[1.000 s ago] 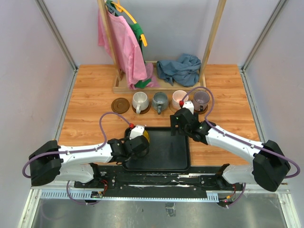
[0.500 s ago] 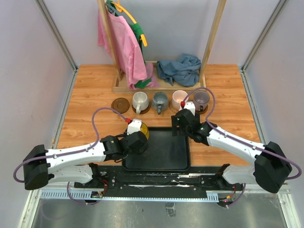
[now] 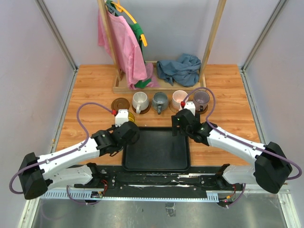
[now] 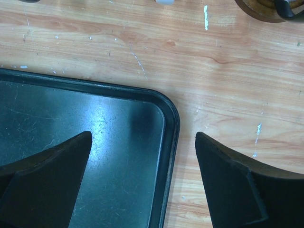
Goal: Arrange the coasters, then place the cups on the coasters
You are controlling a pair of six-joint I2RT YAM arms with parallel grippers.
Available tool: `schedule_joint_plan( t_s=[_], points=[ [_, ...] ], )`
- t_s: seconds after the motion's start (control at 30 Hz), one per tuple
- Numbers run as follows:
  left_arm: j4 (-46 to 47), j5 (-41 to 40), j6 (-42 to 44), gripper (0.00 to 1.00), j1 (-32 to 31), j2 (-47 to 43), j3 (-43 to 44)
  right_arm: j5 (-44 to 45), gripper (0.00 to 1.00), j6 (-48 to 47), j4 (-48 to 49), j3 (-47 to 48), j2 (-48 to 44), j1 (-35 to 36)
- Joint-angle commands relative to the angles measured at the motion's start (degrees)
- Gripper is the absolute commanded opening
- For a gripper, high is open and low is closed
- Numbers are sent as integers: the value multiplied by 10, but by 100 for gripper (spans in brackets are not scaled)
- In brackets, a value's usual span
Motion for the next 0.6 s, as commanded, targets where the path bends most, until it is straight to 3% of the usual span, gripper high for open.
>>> schedule_joint_plan(
  t_s=[0.0, 0.27, 0.57],
  points=[
    [37, -47, 31, 1, 58, -34, -4, 21, 91, -12, 1, -9, -20, -17],
    [143, 12, 122, 0, 196, -18, -14, 19, 91, -22, -1, 2, -5, -20],
    [242, 67, 200, 0, 288, 80, 25, 22, 91, -34, -5, 11, -1, -24]
  ],
)
